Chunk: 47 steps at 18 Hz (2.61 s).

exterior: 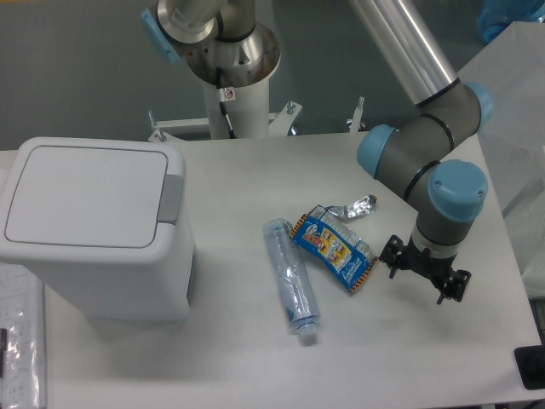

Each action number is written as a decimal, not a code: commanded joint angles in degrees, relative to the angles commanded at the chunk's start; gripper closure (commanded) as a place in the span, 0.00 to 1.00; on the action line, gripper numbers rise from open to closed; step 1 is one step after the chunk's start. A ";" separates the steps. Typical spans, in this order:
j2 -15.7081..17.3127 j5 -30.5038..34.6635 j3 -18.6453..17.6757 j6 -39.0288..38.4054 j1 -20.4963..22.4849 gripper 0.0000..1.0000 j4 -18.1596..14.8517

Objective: Open the trash can
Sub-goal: 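Raise the gripper slightly above the snack wrapper, then move the gripper over the table toward the trash can lid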

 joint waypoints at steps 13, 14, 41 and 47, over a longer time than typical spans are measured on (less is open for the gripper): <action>6.32 -3.76 2.65 -1.23 -1.23 0.00 -14.15; 7.20 -5.25 2.65 -2.80 -1.23 0.00 -16.08; 27.15 -38.32 -6.04 -28.65 -11.51 0.00 -17.95; 29.18 -38.05 -9.83 -28.39 -13.18 0.00 -15.49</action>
